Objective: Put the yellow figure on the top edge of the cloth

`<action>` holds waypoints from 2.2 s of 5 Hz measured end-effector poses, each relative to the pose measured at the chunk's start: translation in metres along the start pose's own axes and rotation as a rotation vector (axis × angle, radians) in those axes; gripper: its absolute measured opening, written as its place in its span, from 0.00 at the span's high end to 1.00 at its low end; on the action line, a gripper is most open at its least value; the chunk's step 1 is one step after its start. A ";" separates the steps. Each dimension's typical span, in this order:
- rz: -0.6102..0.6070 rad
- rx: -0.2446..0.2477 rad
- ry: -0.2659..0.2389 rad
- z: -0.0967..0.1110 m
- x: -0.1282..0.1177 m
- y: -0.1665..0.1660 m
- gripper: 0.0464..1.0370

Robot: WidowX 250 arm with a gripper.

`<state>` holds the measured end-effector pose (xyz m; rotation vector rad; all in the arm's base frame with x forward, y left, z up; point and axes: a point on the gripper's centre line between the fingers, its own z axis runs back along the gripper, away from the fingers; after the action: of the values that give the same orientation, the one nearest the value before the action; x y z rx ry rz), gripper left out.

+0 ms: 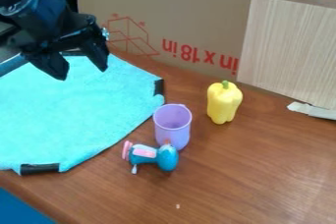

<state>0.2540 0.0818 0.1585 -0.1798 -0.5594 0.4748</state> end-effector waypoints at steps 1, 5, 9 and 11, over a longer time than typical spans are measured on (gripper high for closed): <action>0.011 0.002 0.019 -0.005 -0.002 0.001 0.04; 0.080 -0.043 0.033 -0.088 0.004 -0.083 0.04; 0.169 -0.061 0.022 -0.105 0.021 -0.128 0.04; 0.165 -0.042 0.003 -0.118 0.017 -0.132 0.04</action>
<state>0.3825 -0.0301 0.1062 -0.2684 -0.5540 0.6232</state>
